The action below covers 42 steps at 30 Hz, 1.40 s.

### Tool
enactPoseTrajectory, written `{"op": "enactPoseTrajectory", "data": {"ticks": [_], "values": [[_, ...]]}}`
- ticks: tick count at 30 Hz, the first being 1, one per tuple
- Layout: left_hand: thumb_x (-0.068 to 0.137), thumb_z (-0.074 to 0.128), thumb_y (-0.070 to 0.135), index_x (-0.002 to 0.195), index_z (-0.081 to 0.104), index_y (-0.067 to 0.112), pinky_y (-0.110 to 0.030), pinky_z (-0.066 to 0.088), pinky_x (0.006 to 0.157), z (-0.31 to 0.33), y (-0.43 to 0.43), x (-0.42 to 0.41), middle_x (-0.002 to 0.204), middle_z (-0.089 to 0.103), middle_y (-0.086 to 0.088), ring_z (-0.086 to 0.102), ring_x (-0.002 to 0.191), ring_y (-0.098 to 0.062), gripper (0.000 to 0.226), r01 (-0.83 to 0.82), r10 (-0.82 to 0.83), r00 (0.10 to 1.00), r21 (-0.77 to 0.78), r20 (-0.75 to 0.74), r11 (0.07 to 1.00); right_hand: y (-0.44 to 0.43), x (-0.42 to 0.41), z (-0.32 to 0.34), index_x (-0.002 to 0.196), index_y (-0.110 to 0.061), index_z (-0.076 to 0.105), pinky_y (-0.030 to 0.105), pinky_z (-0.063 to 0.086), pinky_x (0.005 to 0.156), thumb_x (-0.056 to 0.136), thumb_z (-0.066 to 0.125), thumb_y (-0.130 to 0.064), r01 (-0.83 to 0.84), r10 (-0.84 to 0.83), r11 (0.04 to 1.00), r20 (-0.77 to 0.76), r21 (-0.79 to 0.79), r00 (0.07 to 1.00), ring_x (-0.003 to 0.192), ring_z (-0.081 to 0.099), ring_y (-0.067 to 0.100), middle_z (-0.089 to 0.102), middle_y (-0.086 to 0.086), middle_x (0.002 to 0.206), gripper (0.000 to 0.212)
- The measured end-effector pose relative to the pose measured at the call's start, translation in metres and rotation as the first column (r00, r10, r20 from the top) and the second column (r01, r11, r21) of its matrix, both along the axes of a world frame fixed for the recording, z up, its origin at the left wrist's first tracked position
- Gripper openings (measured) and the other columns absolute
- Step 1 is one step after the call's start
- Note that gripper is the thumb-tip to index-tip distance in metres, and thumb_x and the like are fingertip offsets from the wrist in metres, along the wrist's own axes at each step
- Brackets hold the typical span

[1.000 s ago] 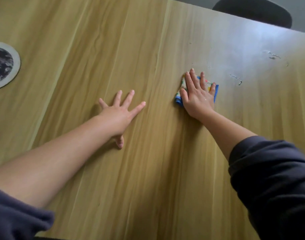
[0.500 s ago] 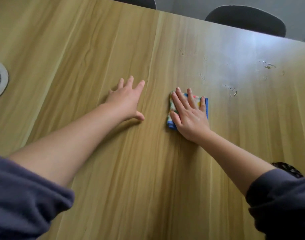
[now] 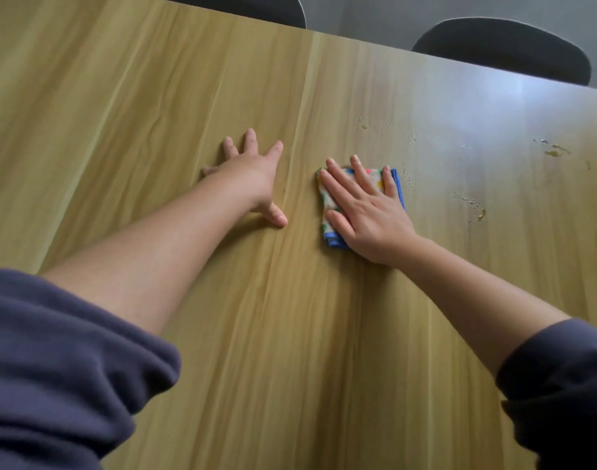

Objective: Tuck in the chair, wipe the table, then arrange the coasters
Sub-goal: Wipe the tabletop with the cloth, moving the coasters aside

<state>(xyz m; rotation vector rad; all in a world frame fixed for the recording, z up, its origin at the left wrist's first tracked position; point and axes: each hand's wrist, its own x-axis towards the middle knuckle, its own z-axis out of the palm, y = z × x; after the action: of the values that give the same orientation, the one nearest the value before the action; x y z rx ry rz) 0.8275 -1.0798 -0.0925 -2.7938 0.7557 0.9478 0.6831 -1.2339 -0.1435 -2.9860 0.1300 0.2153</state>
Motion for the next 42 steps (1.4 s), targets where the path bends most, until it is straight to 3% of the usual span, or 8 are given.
{"op": "enactPoseTrajectory", "data": {"ticks": [7, 15, 30, 42], "values": [[0.058, 0.085, 0.049, 0.15, -0.01, 0.035, -0.064, 0.02, 0.11, -0.003, -0.001, 0.002, 0.156, -0.026, -0.006, -0.016, 0.142, -0.042, 0.133, -0.008, 0.008, 1.0, 0.003, -0.001, 1.0, -0.035, 0.095, -0.007, 0.157, -0.032, 0.009, 0.06, -0.008, 0.116, 0.1, 0.018, -0.051, 0.043, -0.043, 0.999, 0.043, 0.005, 0.998, 0.151, -0.006, 0.02, 0.001, -0.013, 0.164, 0.06], [0.056, 0.087, 0.046, 0.15, -0.007, 0.037, -0.069, 0.02, 0.106, -0.001, -0.004, 0.001, 0.156, -0.025, -0.004, -0.017, 0.143, -0.039, 0.132, -0.024, 0.024, 1.0, 0.006, -0.002, 1.0, -0.063, 0.18, -0.012, 0.157, -0.03, 0.008, 0.063, -0.007, 0.116, 0.098, 0.015, -0.051, 0.208, -0.208, 0.978, 0.055, 0.01, 0.977, 0.151, -0.007, 0.024, 0.0, -0.01, 0.165, 0.062], [0.057, 0.088, 0.044, 0.15, -0.005, 0.039, -0.073, 0.018, 0.104, 0.002, -0.002, -0.001, 0.156, -0.026, -0.003, -0.018, 0.143, -0.039, 0.131, -0.05, 0.049, 0.999, -0.028, -0.02, 0.998, -0.013, 0.088, -0.009, 0.157, -0.033, 0.004, 0.056, -0.013, 0.115, 0.099, 0.014, -0.054, 0.062, -0.061, 0.998, 0.054, -0.021, 0.997, 0.15, -0.012, 0.019, -0.005, -0.014, 0.164, 0.062], [0.06, 0.085, 0.047, 0.15, -0.011, 0.037, -0.071, 0.017, 0.105, 0.002, -0.001, -0.002, 0.155, -0.029, -0.005, -0.019, 0.142, -0.039, 0.131, -0.029, 0.029, 0.999, -0.007, -0.03, 1.0, -0.033, 0.136, -0.008, 0.157, -0.031, 0.008, 0.06, -0.008, 0.117, 0.101, 0.016, -0.05, 0.123, -0.123, 0.992, 0.074, -0.003, 0.99, 0.151, -0.008, 0.021, -0.001, -0.012, 0.164, 0.059]]}}
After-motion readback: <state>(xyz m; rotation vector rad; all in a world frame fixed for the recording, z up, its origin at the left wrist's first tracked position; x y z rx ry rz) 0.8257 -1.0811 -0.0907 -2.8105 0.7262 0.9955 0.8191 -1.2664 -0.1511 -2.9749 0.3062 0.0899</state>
